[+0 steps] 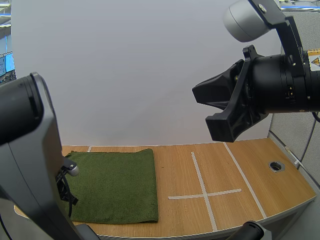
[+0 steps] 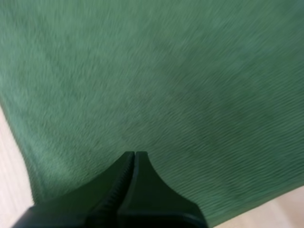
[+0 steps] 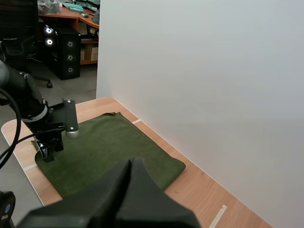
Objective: Fold the towel
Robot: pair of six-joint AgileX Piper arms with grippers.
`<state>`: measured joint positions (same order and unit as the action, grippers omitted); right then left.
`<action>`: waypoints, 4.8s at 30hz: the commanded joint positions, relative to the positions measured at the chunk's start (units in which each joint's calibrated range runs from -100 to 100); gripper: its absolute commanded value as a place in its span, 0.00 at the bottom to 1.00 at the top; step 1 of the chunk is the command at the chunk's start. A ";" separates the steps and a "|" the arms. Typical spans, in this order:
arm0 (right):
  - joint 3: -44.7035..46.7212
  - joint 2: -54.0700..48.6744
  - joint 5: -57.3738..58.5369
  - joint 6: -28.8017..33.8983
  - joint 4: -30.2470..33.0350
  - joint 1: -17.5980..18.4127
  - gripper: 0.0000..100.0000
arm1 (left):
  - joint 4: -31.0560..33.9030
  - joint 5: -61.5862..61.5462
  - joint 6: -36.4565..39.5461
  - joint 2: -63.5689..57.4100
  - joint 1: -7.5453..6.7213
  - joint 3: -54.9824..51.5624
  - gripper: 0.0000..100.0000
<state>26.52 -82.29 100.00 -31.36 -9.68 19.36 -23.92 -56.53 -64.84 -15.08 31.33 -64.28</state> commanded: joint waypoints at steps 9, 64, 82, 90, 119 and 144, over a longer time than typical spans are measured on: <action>-0.02 -0.01 0.00 -0.29 0.43 -0.23 0.00 | 21.13 13.37 12.89 2.96 0.05 -0.20 0.00; -0.02 4.79 0.00 -0.29 4.95 -0.23 0.00 | 4.97 -12.42 10.56 -8.58 4.66 20.73 0.00; -0.02 23.06 0.00 0.14 7.03 -0.23 0.00 | -9.79 -30.38 8.22 -8.43 4.66 32.88 0.00; -0.02 34.61 -9.82 2.20 7.03 -1.64 0.00 | -11.94 -26.25 6.46 -8.43 4.66 32.88 0.00; 9.94 80.95 -23.63 -25.17 -32.14 -16.70 0.28 | -15.43 -26.77 5.87 -8.43 4.66 32.88 0.00; 11.19 92.12 -28.07 -38.34 -47.21 -16.63 1.00 | -15.20 -26.77 5.87 -8.43 4.66 32.88 0.00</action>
<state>37.54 8.30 72.91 -68.05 -54.71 2.90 -37.58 -82.95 -58.79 -23.09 35.98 -31.89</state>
